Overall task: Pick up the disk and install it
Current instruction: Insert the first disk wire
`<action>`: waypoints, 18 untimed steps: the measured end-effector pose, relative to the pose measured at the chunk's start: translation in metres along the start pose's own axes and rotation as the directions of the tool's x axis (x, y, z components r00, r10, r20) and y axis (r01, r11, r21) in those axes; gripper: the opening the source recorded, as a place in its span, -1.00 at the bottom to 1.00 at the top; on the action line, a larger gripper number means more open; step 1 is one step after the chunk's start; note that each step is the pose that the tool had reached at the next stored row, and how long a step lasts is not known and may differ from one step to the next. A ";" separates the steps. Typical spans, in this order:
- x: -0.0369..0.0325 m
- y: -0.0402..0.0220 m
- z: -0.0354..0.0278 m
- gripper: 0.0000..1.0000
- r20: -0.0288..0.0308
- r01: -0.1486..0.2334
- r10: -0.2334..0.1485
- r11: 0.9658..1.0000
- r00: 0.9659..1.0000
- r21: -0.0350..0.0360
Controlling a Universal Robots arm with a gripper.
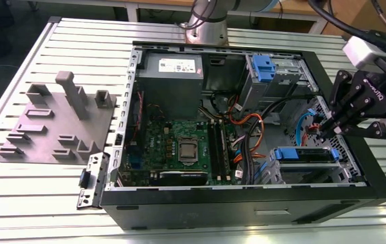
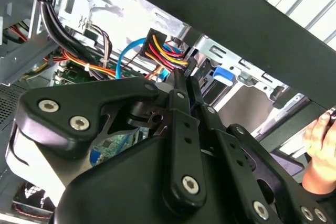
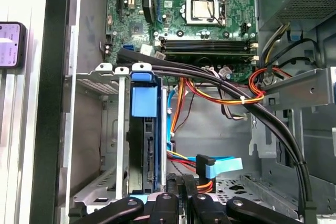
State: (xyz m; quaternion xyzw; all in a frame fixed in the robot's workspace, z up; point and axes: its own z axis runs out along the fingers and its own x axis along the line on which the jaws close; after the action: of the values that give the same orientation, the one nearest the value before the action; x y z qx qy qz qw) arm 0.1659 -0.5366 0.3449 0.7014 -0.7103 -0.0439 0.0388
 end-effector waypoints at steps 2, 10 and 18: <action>0.0021 0.0012 0.0001 -0.68 -0.001 0.004 -0.004 1.000 1.000 0.005; 0.0073 0.0104 0.0016 -0.68 -0.001 0.013 -0.013 0.999 1.000 0.030; 0.0099 0.0202 0.0027 -0.68 -0.002 0.018 -0.017 0.997 1.000 0.073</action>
State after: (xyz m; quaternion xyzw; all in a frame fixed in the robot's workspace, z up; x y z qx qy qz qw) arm 0.1454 -0.5463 0.3445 0.7086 -0.7053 -0.0179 0.0135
